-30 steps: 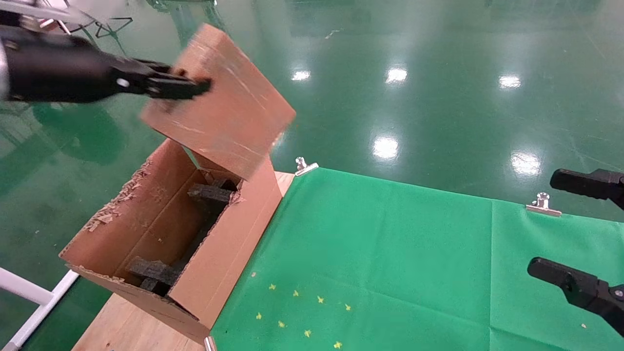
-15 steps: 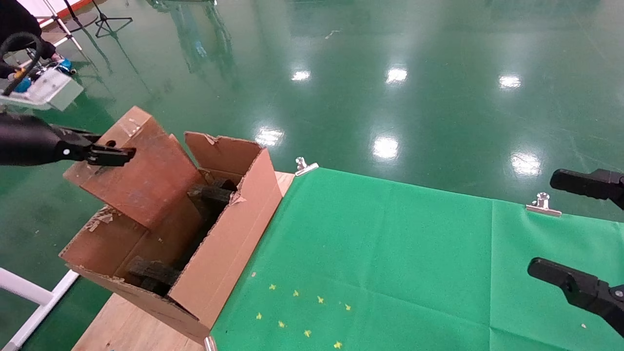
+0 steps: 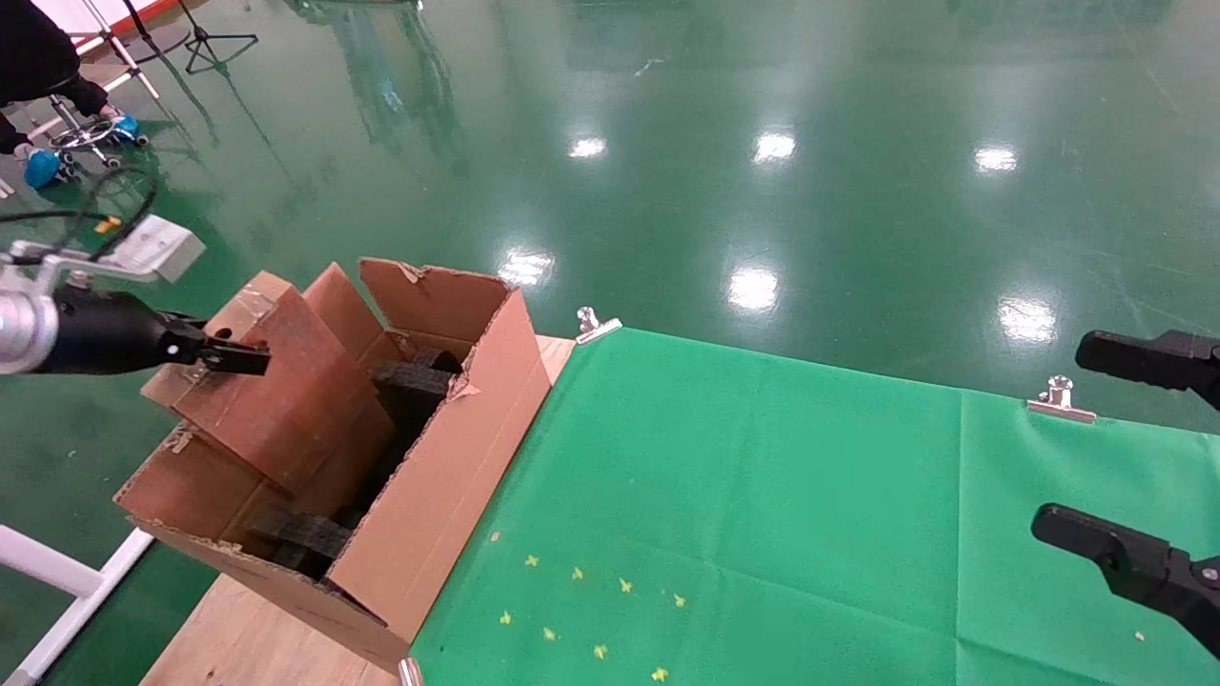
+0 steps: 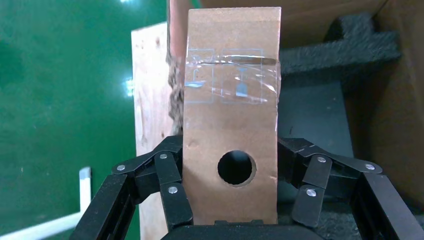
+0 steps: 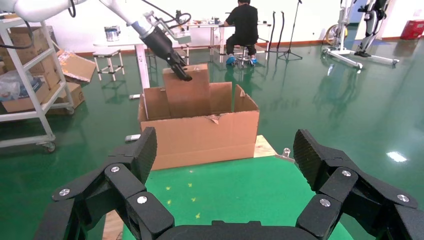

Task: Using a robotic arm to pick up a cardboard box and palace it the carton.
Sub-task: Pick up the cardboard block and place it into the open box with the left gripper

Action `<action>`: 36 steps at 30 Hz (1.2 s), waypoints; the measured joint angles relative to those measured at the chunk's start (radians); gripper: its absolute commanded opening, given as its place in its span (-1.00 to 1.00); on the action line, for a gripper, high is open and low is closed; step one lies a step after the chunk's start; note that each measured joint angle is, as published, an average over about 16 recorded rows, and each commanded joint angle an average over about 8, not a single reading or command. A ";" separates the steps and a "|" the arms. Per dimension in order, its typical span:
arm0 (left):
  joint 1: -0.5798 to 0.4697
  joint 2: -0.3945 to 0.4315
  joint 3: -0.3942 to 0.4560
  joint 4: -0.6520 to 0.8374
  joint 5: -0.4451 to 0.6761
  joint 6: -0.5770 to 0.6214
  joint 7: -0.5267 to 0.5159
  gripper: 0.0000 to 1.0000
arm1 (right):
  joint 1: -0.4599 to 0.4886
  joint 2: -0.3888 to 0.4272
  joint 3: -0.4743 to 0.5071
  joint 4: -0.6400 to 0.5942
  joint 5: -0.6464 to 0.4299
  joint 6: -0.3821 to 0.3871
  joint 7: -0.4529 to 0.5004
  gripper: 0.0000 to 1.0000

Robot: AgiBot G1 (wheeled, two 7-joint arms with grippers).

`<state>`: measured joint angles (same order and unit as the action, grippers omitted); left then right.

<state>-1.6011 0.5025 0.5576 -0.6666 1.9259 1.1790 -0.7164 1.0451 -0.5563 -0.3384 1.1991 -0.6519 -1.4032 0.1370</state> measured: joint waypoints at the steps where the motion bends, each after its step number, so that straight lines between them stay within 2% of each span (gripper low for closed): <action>1: 0.001 0.008 0.004 0.015 0.007 -0.008 0.001 -1.00 | 0.000 0.000 0.000 0.000 0.000 0.000 0.000 1.00; 15: 0.000 0.124 0.056 0.201 0.104 -0.082 -0.033 -1.00 | 0.000 0.000 0.000 0.000 0.000 0.000 0.000 1.00; 16: -0.001 0.131 0.059 0.211 0.110 -0.087 -0.034 -0.96 | 0.000 0.000 0.000 0.000 0.000 0.000 0.000 1.00; 24: -0.005 0.170 0.071 0.270 0.134 -0.115 -0.035 1.00 | 0.000 0.000 0.000 0.000 0.000 0.000 0.000 1.00; 36: -0.005 0.175 0.072 0.280 0.134 -0.117 -0.033 1.00 | 0.000 0.000 0.000 0.000 0.000 0.000 0.000 1.00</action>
<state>-1.6062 0.6780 0.6293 -0.3866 2.0595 1.0616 -0.7496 1.0448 -0.5561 -0.3383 1.1989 -0.6517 -1.4029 0.1370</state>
